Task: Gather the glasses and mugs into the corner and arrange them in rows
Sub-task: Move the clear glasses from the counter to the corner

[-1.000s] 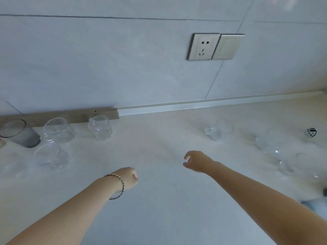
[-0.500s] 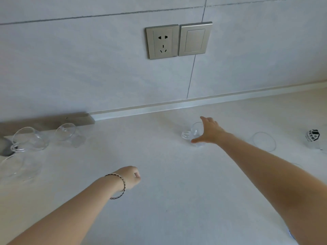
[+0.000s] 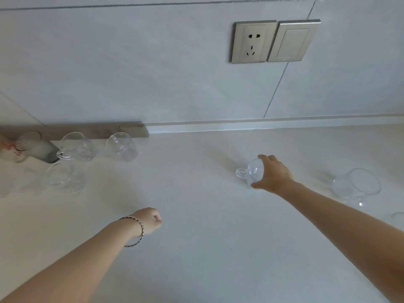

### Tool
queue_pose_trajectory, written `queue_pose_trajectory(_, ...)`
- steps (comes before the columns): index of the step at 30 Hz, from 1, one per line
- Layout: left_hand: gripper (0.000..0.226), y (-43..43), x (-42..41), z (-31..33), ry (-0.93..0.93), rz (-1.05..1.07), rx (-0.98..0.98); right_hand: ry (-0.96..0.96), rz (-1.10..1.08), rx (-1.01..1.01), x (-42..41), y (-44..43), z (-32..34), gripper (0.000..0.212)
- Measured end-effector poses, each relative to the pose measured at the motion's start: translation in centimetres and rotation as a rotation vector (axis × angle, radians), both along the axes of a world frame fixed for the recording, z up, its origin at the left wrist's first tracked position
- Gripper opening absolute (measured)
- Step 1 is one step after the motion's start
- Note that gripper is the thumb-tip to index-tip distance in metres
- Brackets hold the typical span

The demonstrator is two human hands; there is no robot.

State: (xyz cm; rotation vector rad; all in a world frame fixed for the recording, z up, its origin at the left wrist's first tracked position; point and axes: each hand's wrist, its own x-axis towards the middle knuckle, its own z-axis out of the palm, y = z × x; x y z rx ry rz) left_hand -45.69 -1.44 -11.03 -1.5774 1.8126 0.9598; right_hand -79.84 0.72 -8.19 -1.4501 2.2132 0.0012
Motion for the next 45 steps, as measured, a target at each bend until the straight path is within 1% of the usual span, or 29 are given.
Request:
queue_pose_trajectory(4,0.026,-0.3,6.2,0.1,-0.007,0.063,-0.021,-0.062,0.094,-0.005,8.0,-0.4,0.8,0.095)
queue_pose_trajectory(5,0.027,-0.5,7.8,0.3,-0.008,0.074,-0.021,-0.078,0.119,-0.004,10.2,-0.6,0.9,0.096)
queue_pose_trajectory(9,0.014,-1.5,14.8,0.4,-0.013,0.118,-0.001,-0.133,0.191,-0.015,19.3,-2.2,1.0,0.096)
queue_pose_trajectory(12,0.027,-2.1,19.6,0.1,-0.002,0.149,0.017,-0.147,0.237,-0.004,25.5,-4.3,0.9,0.095)
queue_pose_trajectory(14,0.021,-2.6,22.4,0.4,0.001,0.174,0.008,-0.14,0.264,0.005,29.2,-6.0,0.8,0.095)
queue_pose_trajectory(15,0.019,-2.8,23.6,0.6,0.001,0.181,0.002,-0.135,0.271,0.006,30.9,-6.8,0.8,0.094)
queue_pose_trajectory(19,0.036,-3.5,27.8,0.9,-0.002,0.18,-0.004,-0.111,0.27,0.007,35.9,-9.7,0.5,0.091)
queue_pose_trajectory(22,0.033,-3.8,29.7,1.3,0.006,0.188,-0.019,-0.079,0.255,0.006,37.9,-10.9,0.1,0.086)
queue_pose_trajectory(25,0.029,-3.8,30.4,1.3,0.022,0.167,-0.016,-0.071,0.243,0.008,38.5,-11.0,-0.3,0.086)
queue_pose_trajectory(27,0.024,-3.9,30.4,1.2,0.02,0.149,-0.013,-0.094,0.225,0.002,38.5,-10.7,-0.4,0.094)
queue_pose_trajectory(29,0.033,-4.0,30.1,1.0,0.036,0.122,-0.015,-0.131,0.189,-0.004,38.2,-10.2,-0.6,0.101)
queue_pose_trajectory(31,0.038,-4.1,29.2,0.9,0.052,0.075,-0.015,-0.153,0.145,0.012,37.7,-9.2,-0.7,0.101)
queue_pose_trajectory(33,0.035,-4.2,27.9,0.9,0.07,0.028,-0.021,-0.149,0.124,0.086,36.7,-7.8,-0.8,0.092)
queue_pose_trajectory(36,0.029,-4.0,24.5,1.3,0.087,-0.052,-0.016,-0.152,0.115,0.278,33.8,-4.4,-0.9,0.079)
queue_pose_trajectory(38,0.021,-3.7,21.4,1.8,0.099,-0.124,-0.004,-0.159,0.092,0.358,31.2,-1.7,-0.8,0.069)
queue_pose_trajectory(39,0.016,-3.4,19.6,2.2,0.1,-0.165,-0.005,-0.157,0.077,0.377,29.7,-0.2,-0.6,0.064)
queue_pose_trajectory(40,0.016,-3.0,17.7,2.5,0.107,-0.199,-0.009,-0.156,0.055,0.387,28.0,1.4,-0.5,0.059)
queue_pose_trajectory(43,0.03,-1.3,11.4,3.1,0.137,-0.32,-0.049,-0.163,-0.048,0.384,22.4,6.5,0.1,0.052)
queue_pose_trajectory(45,0.027,0.5,6.8,3.6,0.134,-0.414,-0.049,-0.163,-0.129,0.355,18.3,10.2,0.5,0.049)
